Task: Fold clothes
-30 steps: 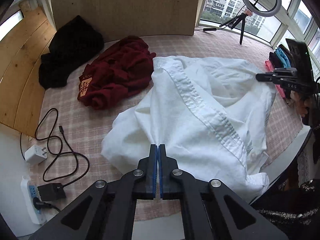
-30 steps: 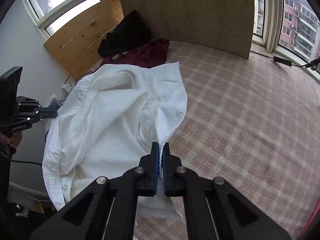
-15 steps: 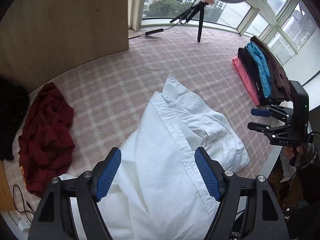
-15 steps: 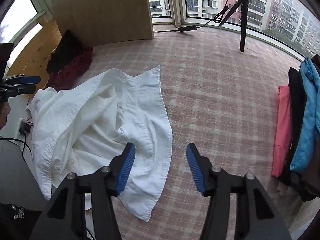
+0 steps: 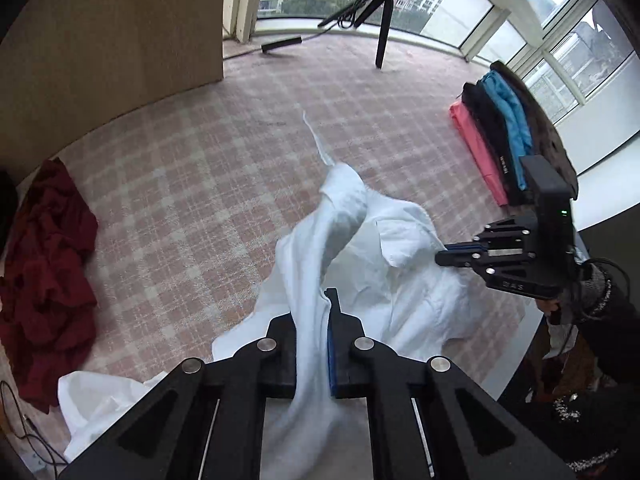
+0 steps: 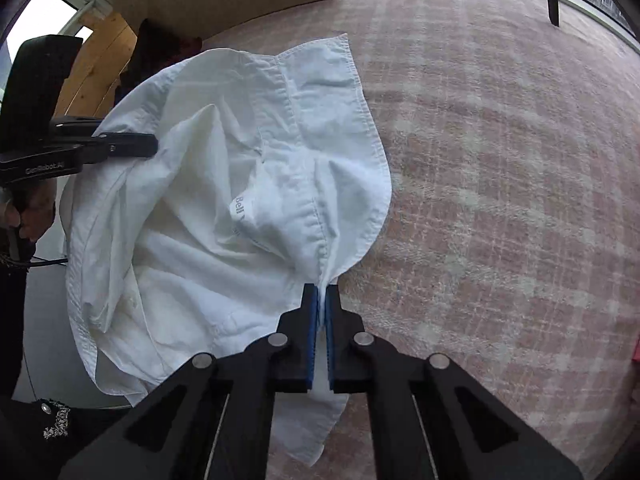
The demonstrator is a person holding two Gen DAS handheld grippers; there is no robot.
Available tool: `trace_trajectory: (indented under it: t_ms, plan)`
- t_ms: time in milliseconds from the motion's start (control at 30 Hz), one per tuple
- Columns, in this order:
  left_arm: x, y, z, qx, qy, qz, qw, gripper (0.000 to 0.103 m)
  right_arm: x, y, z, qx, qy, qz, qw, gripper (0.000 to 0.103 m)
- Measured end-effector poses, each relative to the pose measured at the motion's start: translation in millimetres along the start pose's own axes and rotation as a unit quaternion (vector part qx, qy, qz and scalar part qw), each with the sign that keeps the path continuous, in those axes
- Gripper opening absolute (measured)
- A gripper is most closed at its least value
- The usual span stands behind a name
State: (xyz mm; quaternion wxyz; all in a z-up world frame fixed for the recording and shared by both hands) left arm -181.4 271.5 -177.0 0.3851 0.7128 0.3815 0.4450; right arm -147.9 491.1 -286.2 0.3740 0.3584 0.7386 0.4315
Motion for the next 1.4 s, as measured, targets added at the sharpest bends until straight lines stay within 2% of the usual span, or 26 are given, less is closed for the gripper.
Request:
trace_trajectory:
  t_ms: [133,200,233,267,333,433,500,567,633,700,733,800,867,967,1100,1167,1267,1300,1333,1400]
  plan:
    - [33.9,89.6,12.1,0.079,-0.025,0.023,0.9963,0.007,16.3,17.5,-42.6,0.024,0.021,0.055,0.998,0.004]
    - [62.1,109.0,24.9,0.096,-0.045,0.047,0.9933,0.007,27.7,21.7,-58.9,0.019,0.028,0.073,0.997,0.004]
    - [79.6,106.4,31.4,0.094,-0.059,0.06,0.992,0.007,33.3,23.8,-67.1,0.017,0.031,0.083,0.996,0.005]
    - [98.6,94.2,39.3,0.084,-0.071,0.067,0.9916,0.007,39.0,26.0,-75.3,0.014,0.034,0.092,0.995,0.008]
    - [131.9,56.4,69.0,0.042,-0.103,0.089,0.9898,0.008,50.3,30.5,-91.7,0.009,0.041,0.111,0.993,0.041]
    - [169.6,-21.5,123.0,-0.053,-0.114,0.147,0.9812,0.012,77.6,59.6,-66.6,0.022,0.007,0.117,0.993,0.041]
    - [176.7,-75.9,158.2,-0.12,-0.115,0.125,0.9782,0.013,82.2,78.9,-47.3,0.025,-0.038,0.069,0.997,0.045]
    - [169.0,-65.7,165.6,-0.116,-0.115,0.1,0.9815,0.013,74.0,87.9,-31.4,0.016,-0.063,0.019,0.998,0.049]
    - [161.2,-55.4,173.1,-0.112,-0.115,0.074,0.9842,0.014,55.8,91.8,-20.1,0.006,-0.061,0.014,0.998,0.049]
    - [153.5,-44.8,180.5,-0.108,-0.115,0.049,0.9862,0.031,35.3,89.9,-14.7,-0.003,-0.063,-0.001,0.998,0.049]
    - [149.6,-39.4,184.1,-0.106,-0.115,0.037,0.987,0.034,27.4,87.4,-12.4,-0.006,-0.073,-0.007,0.997,0.049]
    - [125.5,-7.1,169.5,-0.06,-0.121,-0.013,0.9907,0.04,20.9,87.1,-2.9,-0.007,-0.09,0.013,0.996,0.049]
    - [100.6,15.1,154.6,-0.028,-0.122,-0.054,0.9906,0.041,20.5,89.8,12.5,0.0,-0.112,0.035,0.993,0.049]
    - [61.9,32.4,132.1,0.0,-0.117,-0.103,0.9878,0.041,28.3,75.4,31.2,-0.009,-0.189,-0.004,0.982,0.049]
    - [27.5,39.3,108.4,0.026,-0.107,-0.158,0.9813,0.041,34.1,48.9,23.3,-0.017,-0.244,-0.019,0.969,0.049]
    - [13.2,40.2,97.6,0.036,-0.101,-0.184,0.977,0.041,31.7,38.2,13.5,-0.017,-0.251,-0.017,0.968,0.049]
    - [-3.5,42.6,84.3,0.052,-0.095,-0.213,0.971,0.042,24.3,20.2,3.2,-0.034,-0.223,0.014,0.974,0.049]
    - [-5.9,43.9,81.5,0.057,-0.094,-0.216,0.97,0.042,22.2,17.1,3.4,-0.041,-0.21,0.026,0.976,0.044]
    - [-8.4,45.2,78.8,0.062,-0.094,-0.22,0.969,0.042,20.2,14.9,4.3,-0.049,-0.199,0.037,0.978,0.03]
    - [-13.4,47.8,73.4,0.072,-0.093,-0.226,0.9669,0.045,16.3,18.1,6.0,-0.05,-0.184,0.048,0.981,0.02]
Point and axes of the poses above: each gripper's, at about its wrist camera, not at the fingertips, and y roughly against the way its jaws point, x to its right, z to its underside, the point moved 8 cm from there along -y, roughly the way its jaws point, and after that the axes turned 9 degrees about y, right-handed, at the moved point
